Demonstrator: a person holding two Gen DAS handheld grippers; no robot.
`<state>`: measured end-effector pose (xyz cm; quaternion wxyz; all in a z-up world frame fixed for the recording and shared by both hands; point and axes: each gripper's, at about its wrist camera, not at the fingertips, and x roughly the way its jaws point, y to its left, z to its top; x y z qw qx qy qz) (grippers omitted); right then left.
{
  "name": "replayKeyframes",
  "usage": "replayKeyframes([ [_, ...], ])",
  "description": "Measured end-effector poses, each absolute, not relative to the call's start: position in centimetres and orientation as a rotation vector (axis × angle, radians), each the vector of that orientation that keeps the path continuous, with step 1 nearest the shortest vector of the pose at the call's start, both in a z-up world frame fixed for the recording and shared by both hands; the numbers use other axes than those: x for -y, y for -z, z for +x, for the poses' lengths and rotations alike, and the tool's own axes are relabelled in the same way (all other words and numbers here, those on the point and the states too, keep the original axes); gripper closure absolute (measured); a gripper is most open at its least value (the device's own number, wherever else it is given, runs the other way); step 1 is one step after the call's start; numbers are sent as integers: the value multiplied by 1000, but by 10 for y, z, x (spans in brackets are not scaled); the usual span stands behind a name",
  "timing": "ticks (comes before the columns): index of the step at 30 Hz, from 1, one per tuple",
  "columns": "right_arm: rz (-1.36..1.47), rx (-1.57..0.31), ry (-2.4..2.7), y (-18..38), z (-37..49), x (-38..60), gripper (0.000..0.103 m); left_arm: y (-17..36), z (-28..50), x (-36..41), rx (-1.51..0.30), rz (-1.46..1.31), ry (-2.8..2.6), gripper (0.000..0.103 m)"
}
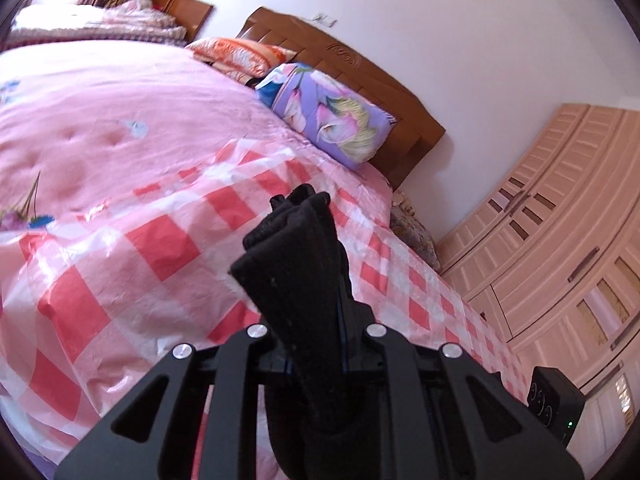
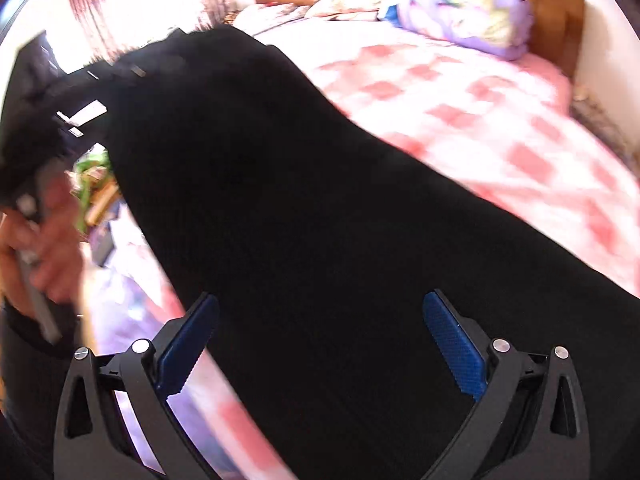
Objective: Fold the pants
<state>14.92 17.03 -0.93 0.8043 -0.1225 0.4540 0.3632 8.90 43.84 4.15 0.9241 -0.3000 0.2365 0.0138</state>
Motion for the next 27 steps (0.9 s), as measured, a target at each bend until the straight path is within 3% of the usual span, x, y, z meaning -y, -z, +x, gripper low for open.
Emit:
replayKeyframes([
  [4,-358,-988,-670,40,152,-142,4,-81,83,-384,-421,-475,38,88],
  [11,-137,-939,-619,1,154,-61,5,-97,90,-267,-450,-225,142,89],
  [18,121,-857,-358,-27,145,101,4,-40,93,-140,-540,98,240,88],
  [23,315,-883,-486,-22,134,139,4,29,86,-74,-623,352,293,86],
  [24,379,-916,-531,-15,134,140,4,39,79,-64,-588,421,279,81],
  [26,498,-976,-612,0,150,122,4,48,69,-54,-567,468,333,50],
  [27,543,-996,-646,1,152,116,4,50,66,-52,-584,454,391,23],
])
